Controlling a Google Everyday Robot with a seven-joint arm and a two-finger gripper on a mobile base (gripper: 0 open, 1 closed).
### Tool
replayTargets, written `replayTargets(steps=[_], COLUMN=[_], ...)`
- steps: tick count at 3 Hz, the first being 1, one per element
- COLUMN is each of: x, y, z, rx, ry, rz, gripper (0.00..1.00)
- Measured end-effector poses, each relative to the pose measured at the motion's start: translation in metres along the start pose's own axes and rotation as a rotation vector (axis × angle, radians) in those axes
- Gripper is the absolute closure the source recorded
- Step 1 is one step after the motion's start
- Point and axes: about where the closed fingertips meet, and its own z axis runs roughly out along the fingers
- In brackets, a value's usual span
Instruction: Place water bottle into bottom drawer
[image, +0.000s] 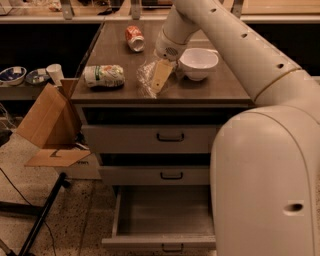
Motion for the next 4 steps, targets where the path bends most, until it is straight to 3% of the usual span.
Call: replayTargets(steps=[1, 3, 4], x=[0.005, 0.007, 0.007], y=[0.012, 0.020, 0.019], z=[-0.003, -0.006, -0.013], rx=[0.022, 0.043, 0.080], ry=[-0.013, -0.029, -0.040], rz=[-0.004, -0.012, -0.016], gripper=[0.49, 0.94, 1.00])
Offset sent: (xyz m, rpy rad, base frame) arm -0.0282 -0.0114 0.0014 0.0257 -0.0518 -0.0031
